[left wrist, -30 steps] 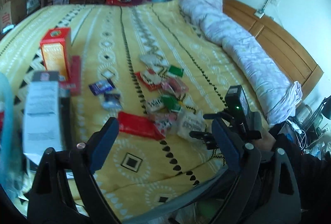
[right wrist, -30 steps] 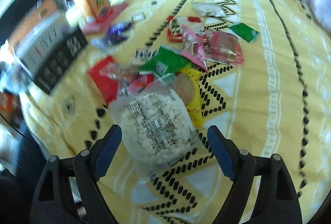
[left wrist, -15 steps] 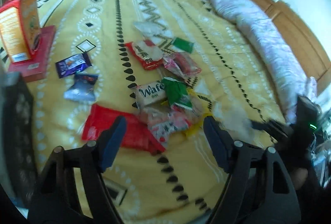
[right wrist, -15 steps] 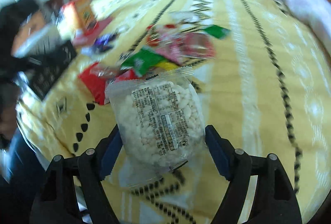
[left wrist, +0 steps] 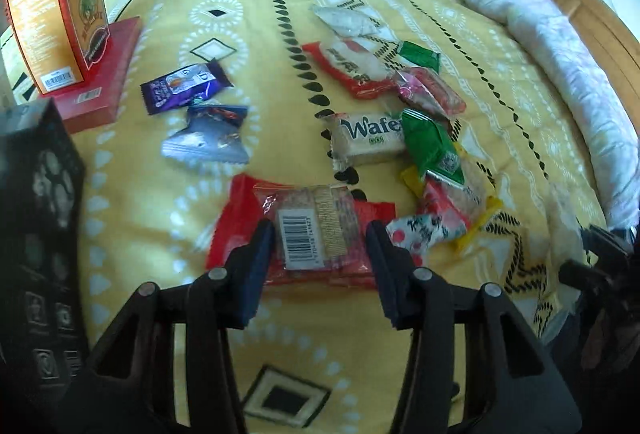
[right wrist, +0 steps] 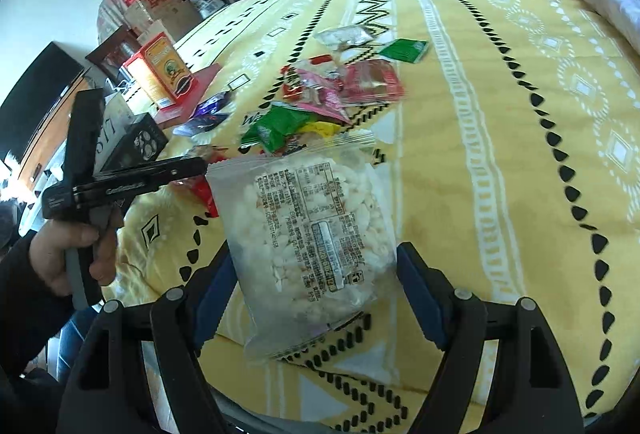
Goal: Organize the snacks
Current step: 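Grasp the white rice-cracker bag with the right tool while the left tool grasps a small packet, then carry both packets over the clear basin and open both tools to drop them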
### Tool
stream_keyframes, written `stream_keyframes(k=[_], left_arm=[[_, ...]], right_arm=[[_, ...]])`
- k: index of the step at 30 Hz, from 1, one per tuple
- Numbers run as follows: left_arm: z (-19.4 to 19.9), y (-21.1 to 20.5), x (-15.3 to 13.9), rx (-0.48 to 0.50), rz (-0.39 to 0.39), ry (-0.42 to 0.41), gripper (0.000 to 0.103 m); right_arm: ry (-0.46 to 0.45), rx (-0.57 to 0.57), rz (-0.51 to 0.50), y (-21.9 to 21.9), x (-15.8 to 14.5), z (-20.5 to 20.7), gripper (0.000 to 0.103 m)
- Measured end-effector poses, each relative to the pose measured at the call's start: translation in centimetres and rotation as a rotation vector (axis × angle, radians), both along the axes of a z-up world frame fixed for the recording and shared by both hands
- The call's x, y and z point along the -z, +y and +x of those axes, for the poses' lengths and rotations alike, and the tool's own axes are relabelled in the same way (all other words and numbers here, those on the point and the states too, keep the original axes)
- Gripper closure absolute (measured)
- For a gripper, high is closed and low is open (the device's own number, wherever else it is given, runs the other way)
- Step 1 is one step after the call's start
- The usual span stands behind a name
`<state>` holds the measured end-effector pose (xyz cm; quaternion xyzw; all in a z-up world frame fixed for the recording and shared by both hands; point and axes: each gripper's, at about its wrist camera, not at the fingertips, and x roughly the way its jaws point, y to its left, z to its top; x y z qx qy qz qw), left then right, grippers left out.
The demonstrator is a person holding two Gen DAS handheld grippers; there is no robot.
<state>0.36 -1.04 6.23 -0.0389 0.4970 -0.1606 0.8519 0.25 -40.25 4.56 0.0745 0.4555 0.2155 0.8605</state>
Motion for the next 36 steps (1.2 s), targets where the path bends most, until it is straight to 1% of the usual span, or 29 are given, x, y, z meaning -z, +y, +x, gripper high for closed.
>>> stream_keyframes(k=[3, 6, 9, 11, 12, 13, 14, 16, 17, 18, 19, 20, 21, 22, 25, 28, 32, 36], left_arm=[[-0.3, 0.2, -0.2, 0.004, 0.000, -0.019, 0.053], [0.3, 0.0, 0.7, -0.009, 0.005, 0.000, 0.052], [0.2, -0.5, 0.9, -0.013, 0.032, -0.018, 0.047], [-0.1, -0.9, 1.0, -0.021, 0.073, -0.045, 0.037], [-0.2, -1.3, 1.2, -0.030, 0.111, -0.064, 0.033], [-0.3, -1.5, 1.4, -0.039, 0.144, -0.082, 0.026], [-0.6, -1.9, 1.6, -0.040, 0.176, -0.106, 0.024], [-0.8, -2.0, 2.1, -0.033, 0.187, -0.121, 0.024], [-0.8, -1.9, 2.3, -0.034, 0.180, -0.122, 0.026], [-0.9, -1.6, 2.2, -0.045, 0.173, -0.136, 0.031], [-0.9, -1.3, 2.1, -0.061, 0.169, -0.145, 0.045], [-0.9, -1.0, 1.9, -0.073, 0.169, -0.149, 0.054], [-0.7, -0.7, 1.6, -0.084, 0.168, -0.150, 0.072], [-0.6, -0.4, 1.4, -0.086, 0.165, -0.151, 0.075], [-0.5, 0.2, 0.7, -0.078, 0.133, -0.156, 0.082], [-1.0, 0.6, -1.0, -0.087, 0.103, -0.193, 0.084], [-1.7, 1.1, -4.6, -0.096, 0.067, -0.276, 0.084], [-2.7, 2.8, -9.4, -0.138, 0.051, -0.374, 0.084]], right_arm=[[0.004, -0.004, 0.019, 0.4, 0.3, 0.2, 0.021], [0.004, -0.006, 0.026, 0.6, 0.3, 0.1, 0.021], [0.015, -0.007, 0.022, 0.6, 0.4, 0.1, 0.021], [0.015, -0.004, 0.023, 0.5, 0.4, 0.1, 0.020], [0.017, -0.004, 0.021, 0.5, 0.4, 0.2, 0.020], [0.021, -0.003, 0.020, 0.6, 0.5, 0.3, 0.020], [0.022, -0.002, 0.020, 0.7, 0.5, 0.3, 0.020], [0.021, -0.007, 0.020, 1.1, 0.4, 0.3, 0.020], [0.021, -0.010, 0.020, 1.2, 0.4, 0.3, 0.020], [0.021, -0.012, 0.019, 1.4, 0.4, 0.3, 0.020], [0.022, -0.014, 0.018, 1.5, 0.4, 0.3, 0.020], [0.023, -0.016, 0.017, 1.7, 0.5, 0.3, 0.020], [0.023, -0.017, 0.016, 1.7, 0.5, 0.3, 0.020], [0.022, -0.017, 0.016, 1.8, 0.6, 0.3, 0.020], [0.021, -0.015, 0.019, 1.8, 0.5, 0.3, 0.020], [0.006, -0.008, 0.025, 2.0, 0.0, 0.2, 0.020], [-0.039, 0.002, 0.021, 2.1, -1.8, 0.5, 0.021], [-0.092, 0.002, 0.014, 2.6, -4.4, 1.0, 0.021]])
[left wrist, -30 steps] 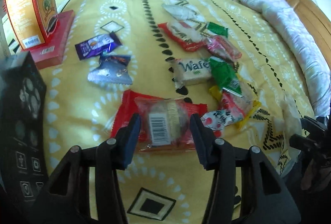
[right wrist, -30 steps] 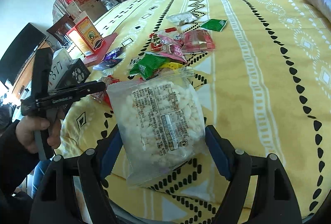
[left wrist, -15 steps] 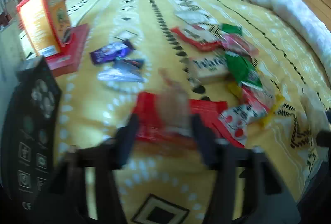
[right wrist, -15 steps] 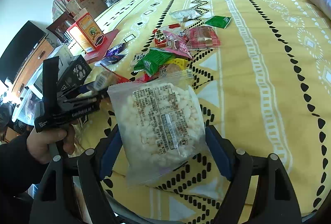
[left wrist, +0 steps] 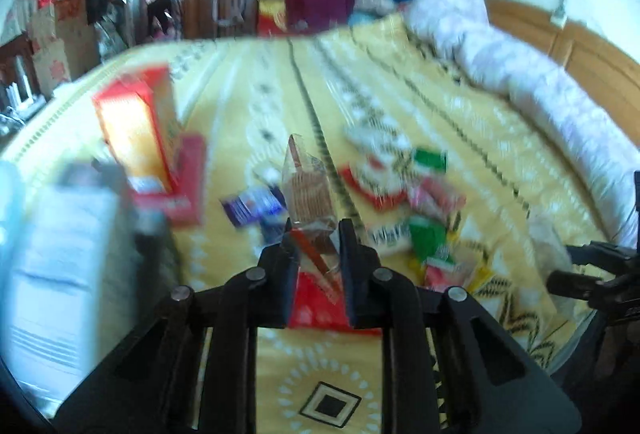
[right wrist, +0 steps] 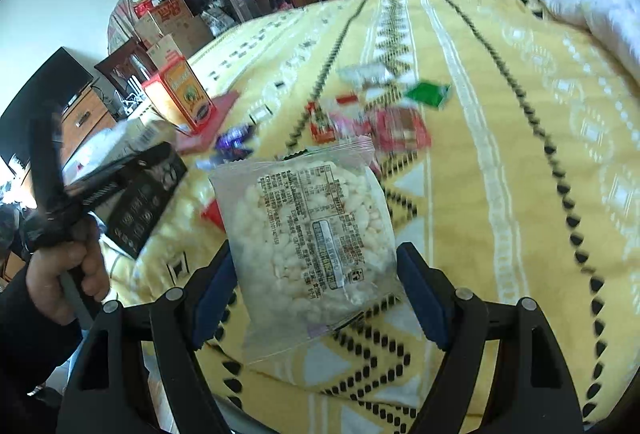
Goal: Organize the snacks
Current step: 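Carry both packets over the clear basin and open both tools to drop them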
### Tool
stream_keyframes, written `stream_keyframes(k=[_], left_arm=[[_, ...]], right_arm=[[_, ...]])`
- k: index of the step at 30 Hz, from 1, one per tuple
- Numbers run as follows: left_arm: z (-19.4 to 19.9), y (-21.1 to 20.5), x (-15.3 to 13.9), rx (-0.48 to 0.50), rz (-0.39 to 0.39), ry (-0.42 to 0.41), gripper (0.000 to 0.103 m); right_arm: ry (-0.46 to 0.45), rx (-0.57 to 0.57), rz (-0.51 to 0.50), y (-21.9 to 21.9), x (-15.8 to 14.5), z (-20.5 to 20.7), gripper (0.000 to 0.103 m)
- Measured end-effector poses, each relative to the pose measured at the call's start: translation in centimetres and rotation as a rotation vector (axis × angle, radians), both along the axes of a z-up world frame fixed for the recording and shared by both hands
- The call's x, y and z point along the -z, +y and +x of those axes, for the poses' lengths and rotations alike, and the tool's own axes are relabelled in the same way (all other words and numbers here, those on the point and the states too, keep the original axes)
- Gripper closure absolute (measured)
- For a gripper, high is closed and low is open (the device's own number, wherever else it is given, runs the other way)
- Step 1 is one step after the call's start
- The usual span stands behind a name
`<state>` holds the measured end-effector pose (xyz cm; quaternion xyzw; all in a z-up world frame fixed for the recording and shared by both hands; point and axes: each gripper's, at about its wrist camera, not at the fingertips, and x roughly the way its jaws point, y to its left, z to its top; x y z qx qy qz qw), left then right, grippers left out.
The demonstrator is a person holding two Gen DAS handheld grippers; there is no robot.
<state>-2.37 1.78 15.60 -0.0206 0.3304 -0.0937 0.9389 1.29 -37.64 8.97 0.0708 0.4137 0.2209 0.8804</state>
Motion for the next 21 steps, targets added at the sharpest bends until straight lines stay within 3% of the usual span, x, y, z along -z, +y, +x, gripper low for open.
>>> stream_keyframes(k=[5, 12, 16, 21], left_arm=[[-1.4, 4.0, -6.1, -0.091, 0.005, -0.109, 0.084], [-4.7, 15.1, -13.4, -0.352, 0.071, -0.234, 0.084], [-6.4, 22.2, -15.2, -0.493, 0.075, -0.261, 0.084], [-7.2, 29.5, -14.6, -0.630, 0.084, -0.221, 0.084]], right_arm=[[-0.096, -0.048, 0.008, 3.1, -5.2, 1.3, 0.021], [-0.249, -0.224, 0.085, 12.9, -14.6, 3.0, 0.021], [-0.285, -0.355, 0.150, 20.3, -19.0, 3.6, 0.021], [-0.264, -0.498, 0.180, 30.0, -21.7, 4.1, 0.021]])
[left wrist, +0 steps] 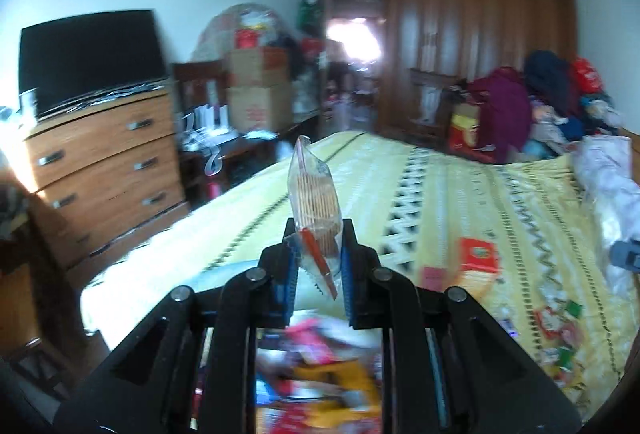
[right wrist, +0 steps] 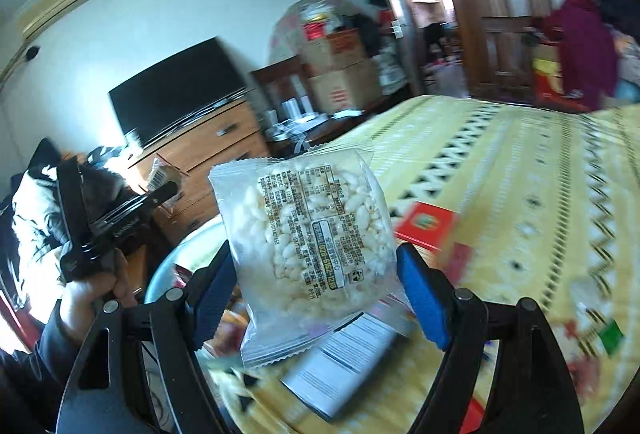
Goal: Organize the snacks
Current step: 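Carry both packets over the clear basin and open both tools to drop them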
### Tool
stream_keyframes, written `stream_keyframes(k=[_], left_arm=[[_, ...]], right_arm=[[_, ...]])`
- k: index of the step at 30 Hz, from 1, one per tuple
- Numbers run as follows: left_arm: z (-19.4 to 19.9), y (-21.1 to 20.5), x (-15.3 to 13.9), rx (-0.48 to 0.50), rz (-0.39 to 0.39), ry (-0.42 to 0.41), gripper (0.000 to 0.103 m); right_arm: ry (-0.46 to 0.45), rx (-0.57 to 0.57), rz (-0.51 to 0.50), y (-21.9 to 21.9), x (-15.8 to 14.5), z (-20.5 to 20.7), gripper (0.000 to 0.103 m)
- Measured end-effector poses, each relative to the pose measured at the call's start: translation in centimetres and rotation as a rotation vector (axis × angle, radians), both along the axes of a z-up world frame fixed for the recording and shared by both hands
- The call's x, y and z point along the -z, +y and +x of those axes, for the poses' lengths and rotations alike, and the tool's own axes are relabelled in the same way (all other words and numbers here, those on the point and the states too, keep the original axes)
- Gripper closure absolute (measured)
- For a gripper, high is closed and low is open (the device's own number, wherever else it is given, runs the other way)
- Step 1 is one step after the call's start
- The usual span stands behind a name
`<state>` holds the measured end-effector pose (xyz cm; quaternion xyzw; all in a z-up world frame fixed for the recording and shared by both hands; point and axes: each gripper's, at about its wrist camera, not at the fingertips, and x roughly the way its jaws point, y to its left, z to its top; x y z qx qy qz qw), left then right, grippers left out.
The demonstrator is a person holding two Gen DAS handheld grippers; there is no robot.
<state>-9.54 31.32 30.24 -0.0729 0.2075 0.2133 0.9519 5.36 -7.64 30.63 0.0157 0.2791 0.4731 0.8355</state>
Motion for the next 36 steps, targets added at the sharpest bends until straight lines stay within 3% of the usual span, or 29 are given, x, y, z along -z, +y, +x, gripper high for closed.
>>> stream_keyframes(k=[4, 8, 14, 19, 31, 33, 36], left_arm=[[1.0, 3.7, 1.8, -0.063, -0.025, 0.060, 0.084], [1.8, 4.7, 3.8, -0.090, -0.038, 0.128, 0.084], [1.7, 6.6, 5.3, -0.104, -0.059, 0.178, 0.084], [1.6, 7.7, 5.6, -0.104, -0.073, 0.181, 0.084], [2.1, 8.9, 6.4, -0.111, -0.076, 0.210, 0.082], [2.3, 8.9, 6.5, -0.113, -0.073, 0.218, 0.079], [2.3, 8.9, 6.5, -0.124, -0.064, 0.218, 0.059]], right_arm=[[0.038, -0.093, -0.023, 7.7, -0.2, 0.4, 0.021], [0.105, -0.147, -0.042, 13.2, 1.1, 1.4, 0.021], [0.159, -0.197, -0.096, 18.5, 3.7, 1.9, 0.021], [0.166, -0.213, -0.121, 20.9, 4.9, 2.2, 0.021], [0.187, -0.214, -0.147, 22.1, 5.7, 2.2, 0.019], [0.187, -0.212, -0.146, 22.1, 5.7, 2.2, 0.019], [0.188, -0.214, -0.143, 22.1, 5.6, 2.1, 0.018]])
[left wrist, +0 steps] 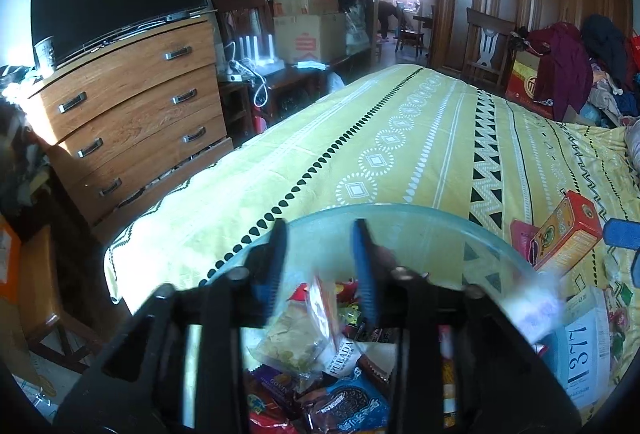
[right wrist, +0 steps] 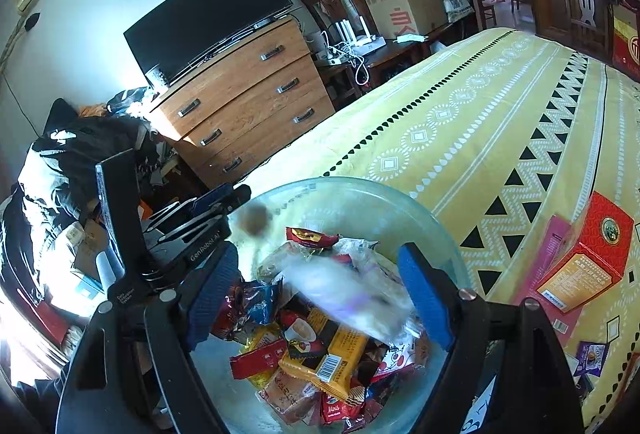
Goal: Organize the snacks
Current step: 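Carry both packets over the clear basin and open both tools to drop them, then move both tools back over the snacks on the bed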
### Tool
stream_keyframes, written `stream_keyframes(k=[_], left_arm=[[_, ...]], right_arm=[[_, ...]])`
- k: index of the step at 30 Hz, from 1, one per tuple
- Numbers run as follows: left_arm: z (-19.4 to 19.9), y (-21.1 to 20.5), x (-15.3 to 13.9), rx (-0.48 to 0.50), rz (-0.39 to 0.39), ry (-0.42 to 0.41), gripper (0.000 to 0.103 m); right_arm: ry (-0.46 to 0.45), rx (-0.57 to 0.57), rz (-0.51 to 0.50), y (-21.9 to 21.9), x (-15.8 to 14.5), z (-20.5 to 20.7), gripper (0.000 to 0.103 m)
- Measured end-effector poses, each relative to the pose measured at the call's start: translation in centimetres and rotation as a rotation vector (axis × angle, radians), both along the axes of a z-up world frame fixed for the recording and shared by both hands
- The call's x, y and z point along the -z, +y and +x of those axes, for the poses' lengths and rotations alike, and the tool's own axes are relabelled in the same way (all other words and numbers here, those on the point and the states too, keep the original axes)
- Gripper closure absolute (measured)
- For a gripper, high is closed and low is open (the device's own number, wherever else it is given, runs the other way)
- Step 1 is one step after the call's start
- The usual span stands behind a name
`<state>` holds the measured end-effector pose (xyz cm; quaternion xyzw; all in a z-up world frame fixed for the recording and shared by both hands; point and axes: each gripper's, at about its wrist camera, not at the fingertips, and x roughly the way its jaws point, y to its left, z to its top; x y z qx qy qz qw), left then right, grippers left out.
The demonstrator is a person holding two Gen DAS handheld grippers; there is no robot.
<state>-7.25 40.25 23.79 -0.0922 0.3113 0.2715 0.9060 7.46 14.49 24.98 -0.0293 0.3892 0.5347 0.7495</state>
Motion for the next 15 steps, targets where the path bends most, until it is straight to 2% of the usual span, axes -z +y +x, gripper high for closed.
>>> stream_keyframes(k=[2, 4, 7, 11, 15], left_arm=[[-0.1, 0.0, -0.2, -0.013, 0.012, -0.003, 0.042], [-0.2, -0.1, -0.1, -0.025, 0.027, -0.001, 0.028], [-0.3, -0.4, -0.2, -0.049, 0.071, 0.007, 0.016], [-0.4, -0.9, -0.5, -0.047, 0.086, 0.014, 0.015], [-1.0, -2.0, -1.4, -0.038, 0.082, -0.004, 0.015]], right_arm=[[0.000, 0.000, 0.006, -0.1, -0.1, -0.1, 0.017], [0.003, 0.002, 0.013, -0.2, -0.2, -0.3, 0.016], [0.002, 0.003, 0.025, -0.7, -0.5, -0.7, 0.014], [-0.021, 0.002, 0.054, -2.0, -1.8, -1.9, 0.014], [-0.089, 0.006, 0.096, -4.7, -4.0, -3.9, 0.014]])
